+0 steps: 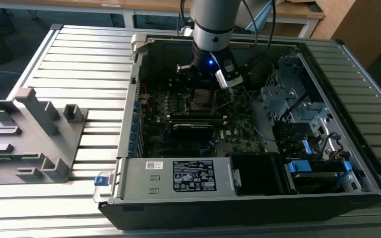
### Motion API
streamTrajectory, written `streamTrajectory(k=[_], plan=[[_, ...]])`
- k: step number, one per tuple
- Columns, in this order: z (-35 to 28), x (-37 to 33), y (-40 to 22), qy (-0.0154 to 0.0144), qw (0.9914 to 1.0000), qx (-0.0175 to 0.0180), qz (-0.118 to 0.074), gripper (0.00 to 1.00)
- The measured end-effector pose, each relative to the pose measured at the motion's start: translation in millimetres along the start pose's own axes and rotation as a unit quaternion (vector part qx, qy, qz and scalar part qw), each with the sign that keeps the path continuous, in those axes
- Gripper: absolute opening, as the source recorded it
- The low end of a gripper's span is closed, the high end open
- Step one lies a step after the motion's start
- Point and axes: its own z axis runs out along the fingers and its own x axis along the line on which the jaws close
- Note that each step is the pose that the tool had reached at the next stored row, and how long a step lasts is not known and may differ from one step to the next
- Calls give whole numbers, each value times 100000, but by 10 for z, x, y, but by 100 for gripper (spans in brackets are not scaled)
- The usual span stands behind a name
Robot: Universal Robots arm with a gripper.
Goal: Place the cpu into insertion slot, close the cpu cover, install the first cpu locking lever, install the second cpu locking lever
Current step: 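Place the cpu into insertion slot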
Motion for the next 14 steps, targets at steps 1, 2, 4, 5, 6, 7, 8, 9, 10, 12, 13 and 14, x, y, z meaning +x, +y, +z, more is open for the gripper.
streamTrajectory(k=[1,2,4,5,6,7,8,9,10,12,13,14], plan=[[0,0,0,0,100000,8,1,54],[0,0,0,2,100000,12,-2,54],[0,-3,0,1,100000,12,5,54],[1,-5,1,-3,100000,6,4,54],[1,-7,1,1,100000,6,-2,54],[3,-10,3,-1,100000,7,-2,54],[4,-13,4,-5,100000,8,-4,54],[4,-13,4,4,100000,33,0,54],[4,-13,3,-1,100000,50,89,54],[8,-13,3,-59,99996,46,892,54],[9,-13,3,-104,99988,50,1561,54],[12,-13,3,-163,99971,50,2405,54]])
